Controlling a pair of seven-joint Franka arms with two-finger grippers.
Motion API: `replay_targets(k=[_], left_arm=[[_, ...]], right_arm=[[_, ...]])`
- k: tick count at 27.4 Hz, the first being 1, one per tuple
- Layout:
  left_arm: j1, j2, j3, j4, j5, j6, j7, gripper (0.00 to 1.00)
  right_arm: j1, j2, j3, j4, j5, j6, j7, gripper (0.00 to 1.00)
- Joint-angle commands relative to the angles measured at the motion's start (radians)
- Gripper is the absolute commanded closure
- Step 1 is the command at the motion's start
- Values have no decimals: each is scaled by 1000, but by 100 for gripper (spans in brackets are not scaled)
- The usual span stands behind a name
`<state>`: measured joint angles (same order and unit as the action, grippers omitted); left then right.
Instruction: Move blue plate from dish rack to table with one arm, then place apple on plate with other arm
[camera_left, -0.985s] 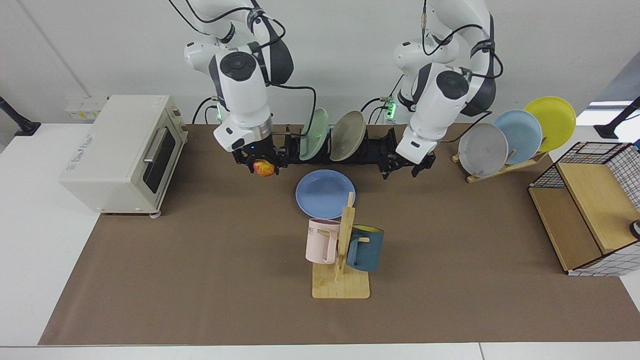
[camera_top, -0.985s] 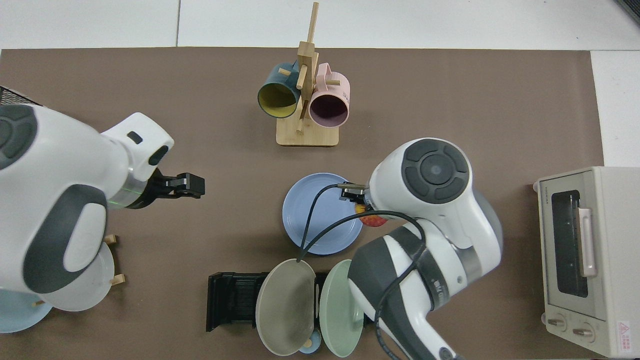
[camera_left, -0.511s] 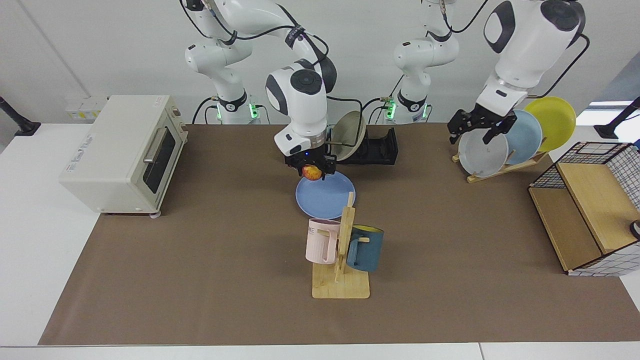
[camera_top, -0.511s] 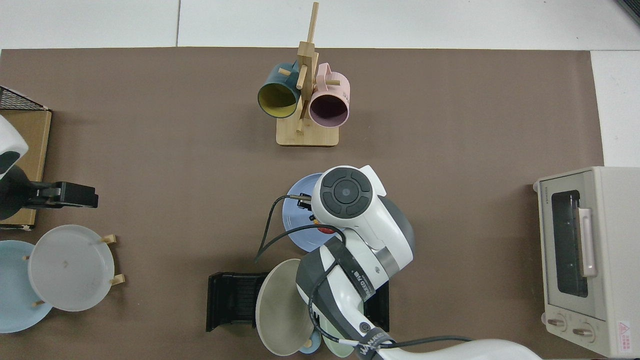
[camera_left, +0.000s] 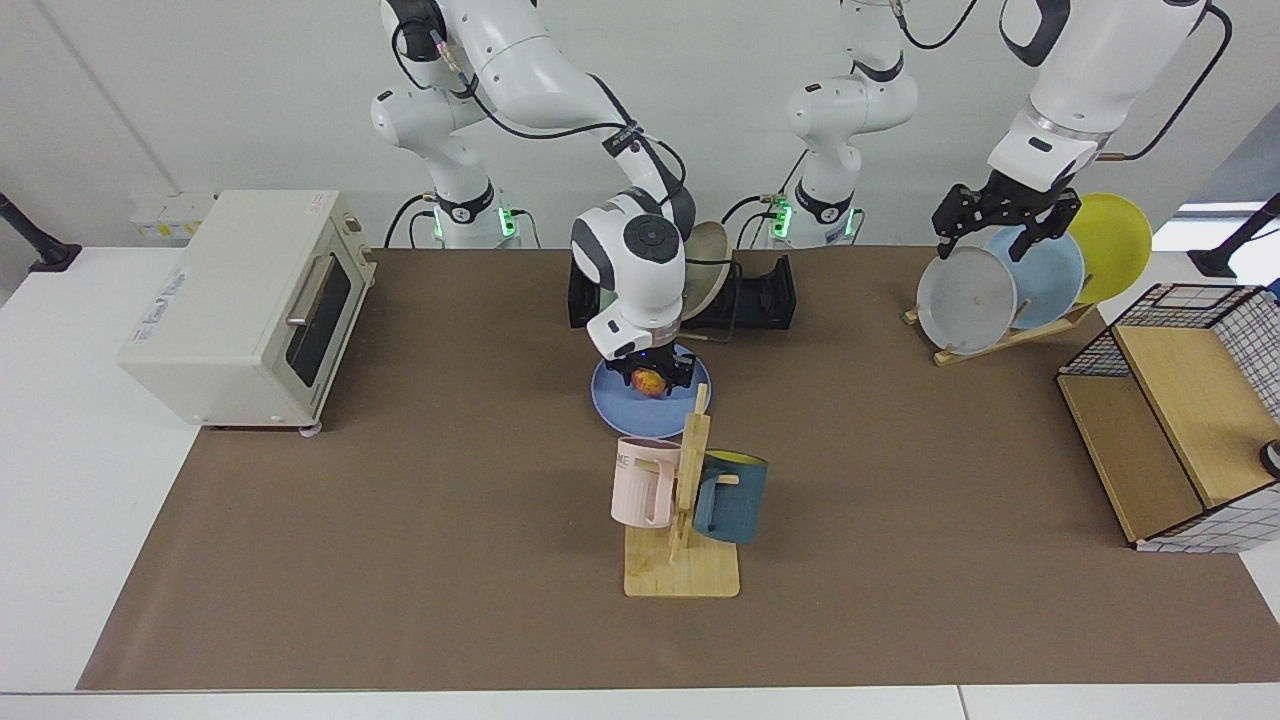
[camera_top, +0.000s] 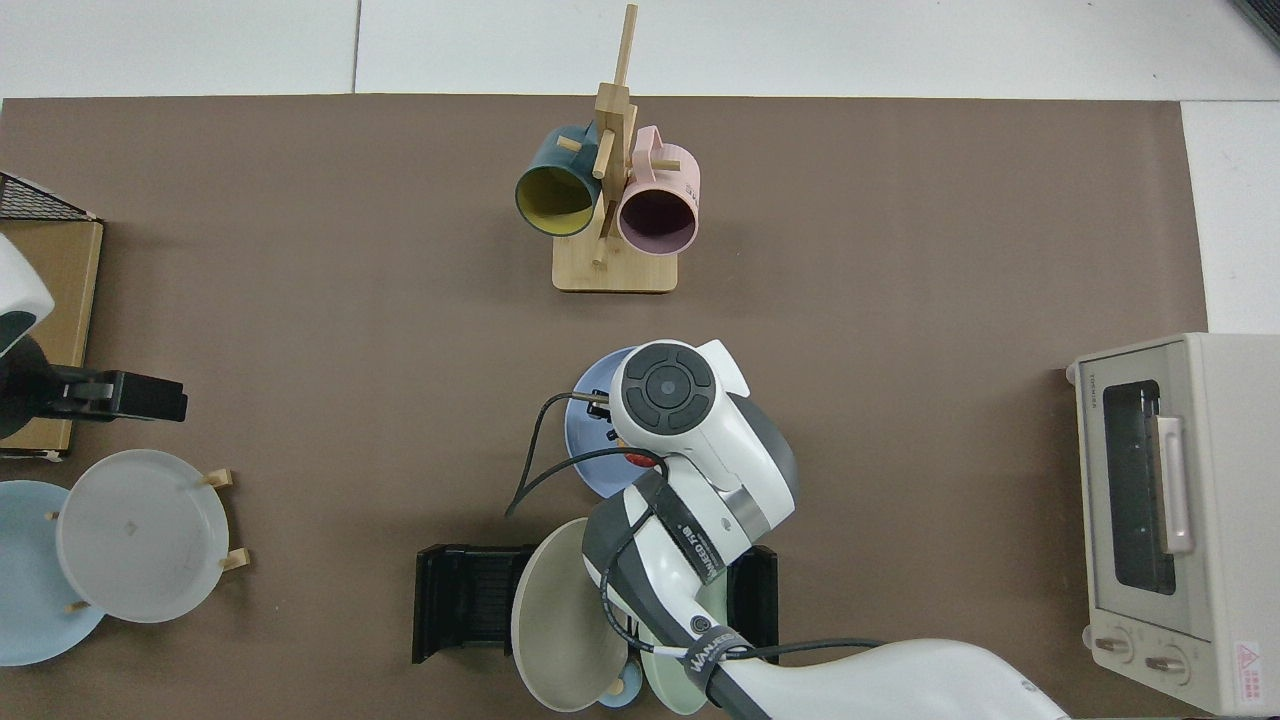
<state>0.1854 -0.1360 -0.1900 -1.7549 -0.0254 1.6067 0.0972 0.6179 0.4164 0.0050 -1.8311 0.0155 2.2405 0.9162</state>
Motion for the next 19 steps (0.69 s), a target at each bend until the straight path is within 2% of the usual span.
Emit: replay_targets(k=[1, 9, 13, 19], left_arm=[[-6, -2, 0, 6, 18, -21, 9, 0], [-14, 9, -16, 12, 15, 13, 3, 0], [-14, 7, -17, 11, 15, 13, 3, 0], [-14, 4, -16, 8, 13, 12, 1, 0]], right_arm=[[-7, 2, 1, -13, 1, 34, 29, 0], [-3, -4, -2, 16, 1, 7, 27, 0], [-7, -28, -6, 61, -2, -71, 24, 0], [-43, -82, -13, 111, -3, -122, -16, 0]])
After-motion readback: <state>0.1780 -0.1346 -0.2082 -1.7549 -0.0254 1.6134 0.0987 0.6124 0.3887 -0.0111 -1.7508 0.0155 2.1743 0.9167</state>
